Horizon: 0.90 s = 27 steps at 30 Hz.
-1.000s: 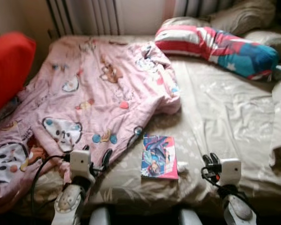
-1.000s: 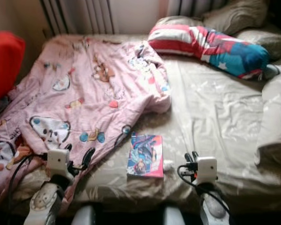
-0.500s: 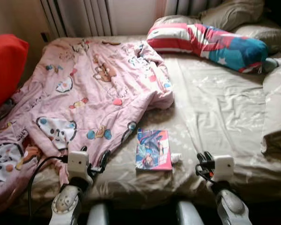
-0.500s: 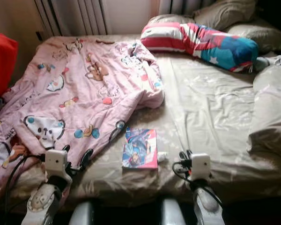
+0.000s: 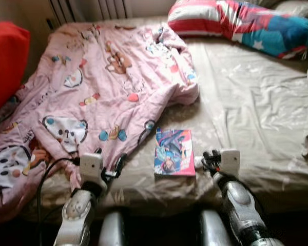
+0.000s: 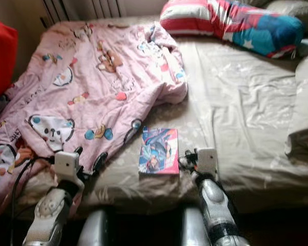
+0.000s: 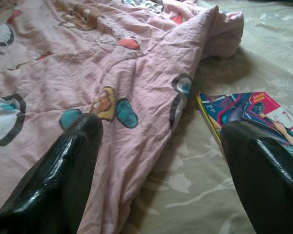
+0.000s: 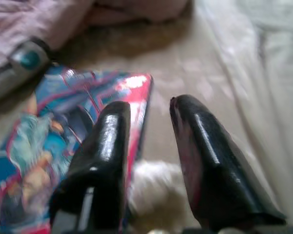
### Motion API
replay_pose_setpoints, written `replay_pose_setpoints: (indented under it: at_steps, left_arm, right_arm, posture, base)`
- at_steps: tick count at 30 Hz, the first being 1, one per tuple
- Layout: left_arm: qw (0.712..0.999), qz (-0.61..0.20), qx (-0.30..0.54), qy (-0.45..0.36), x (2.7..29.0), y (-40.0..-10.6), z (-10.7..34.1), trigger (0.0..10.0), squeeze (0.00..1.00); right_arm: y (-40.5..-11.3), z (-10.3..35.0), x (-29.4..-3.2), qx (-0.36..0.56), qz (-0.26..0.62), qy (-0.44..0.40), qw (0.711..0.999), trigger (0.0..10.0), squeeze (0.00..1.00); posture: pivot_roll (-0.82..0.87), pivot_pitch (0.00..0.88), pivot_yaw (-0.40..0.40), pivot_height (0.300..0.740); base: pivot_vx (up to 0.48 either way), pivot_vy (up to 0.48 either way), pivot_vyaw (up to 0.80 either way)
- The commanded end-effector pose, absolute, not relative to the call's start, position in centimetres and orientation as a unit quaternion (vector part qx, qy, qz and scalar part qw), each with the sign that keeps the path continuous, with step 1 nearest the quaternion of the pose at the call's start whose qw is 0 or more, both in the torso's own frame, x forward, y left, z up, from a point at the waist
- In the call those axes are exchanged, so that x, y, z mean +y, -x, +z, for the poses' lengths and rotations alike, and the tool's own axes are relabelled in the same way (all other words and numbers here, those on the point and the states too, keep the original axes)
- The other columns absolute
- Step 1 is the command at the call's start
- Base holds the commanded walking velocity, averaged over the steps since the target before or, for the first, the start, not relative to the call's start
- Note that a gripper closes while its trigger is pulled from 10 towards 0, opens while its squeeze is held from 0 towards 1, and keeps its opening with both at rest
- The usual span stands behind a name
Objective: Clean up the room
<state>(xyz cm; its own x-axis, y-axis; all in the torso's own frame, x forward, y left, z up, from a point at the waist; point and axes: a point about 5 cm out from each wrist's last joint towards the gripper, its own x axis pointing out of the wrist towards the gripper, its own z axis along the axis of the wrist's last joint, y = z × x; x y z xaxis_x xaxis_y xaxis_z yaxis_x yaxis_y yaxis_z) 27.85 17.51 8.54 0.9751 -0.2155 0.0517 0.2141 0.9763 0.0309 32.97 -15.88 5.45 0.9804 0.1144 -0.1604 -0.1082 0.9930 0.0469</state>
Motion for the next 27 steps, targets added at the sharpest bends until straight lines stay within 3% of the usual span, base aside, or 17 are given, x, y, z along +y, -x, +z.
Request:
replay_pose_setpoints:
  at_steps: [1,3,4,9,17,27]
  left_arm:
    - [0.994,-0.107,-0.019,-0.012,17.9,-27.4,8.3,10.0,0.0]
    - [0.994,-0.108,-0.016,-0.014,17.9,-27.2,8.3,10.0,0.0]
    - [0.994,-0.108,-0.012,-0.016,18.1,-26.9,8.2,10.0,0.0]
    - [0.994,-0.104,-0.004,-0.017,18.3,-26.1,8.0,10.0,0.0]
    - [0.995,-0.097,0.005,-0.017,18.5,-25.3,7.9,10.0,0.0]
    - [0.996,-0.088,0.009,-0.022,19.0,-24.8,8.1,10.0,0.0]
  right_arm:
    - [-32.8,4.6,-15.7,0.11,0.045,-0.019,0.993,10.0,1.0]
    - [-33.3,4.7,-15.8,0.125,0.023,-0.015,0.992,10.0,1.0]
    - [-33.5,4.7,-15.9,0.139,0.01,-0.036,0.99,10.0,0.0]
    - [-33.8,4.9,-16.4,0.142,-0.006,-0.089,0.986,10.0,0.0]
    - [-33.3,4.1,-17.3,0.158,-0.025,-0.097,0.982,10.0,0.0]
    - [-33.2,3.9,-16.7,0.162,0.0,-0.107,0.981,10.0,0.0]
  posture:
    - [0.03,0.232,0.087,0.583]
    - [0.04,0.24,0.091,0.583]
    - [0.05,0.251,0.095,0.583]
    - [0.07,0.271,0.095,0.583]
    - [0.08,0.284,0.091,0.583]
    - [0.09,0.275,0.097,0.583]
  base:
    - [0.0,0.0,0.0]
    - [0.0,0.0,0.0]
    - [0.0,0.0,0.0]
    - [0.0,0.0,0.0]
    - [0.0,0.0,0.0]
    - [0.0,0.0,0.0]
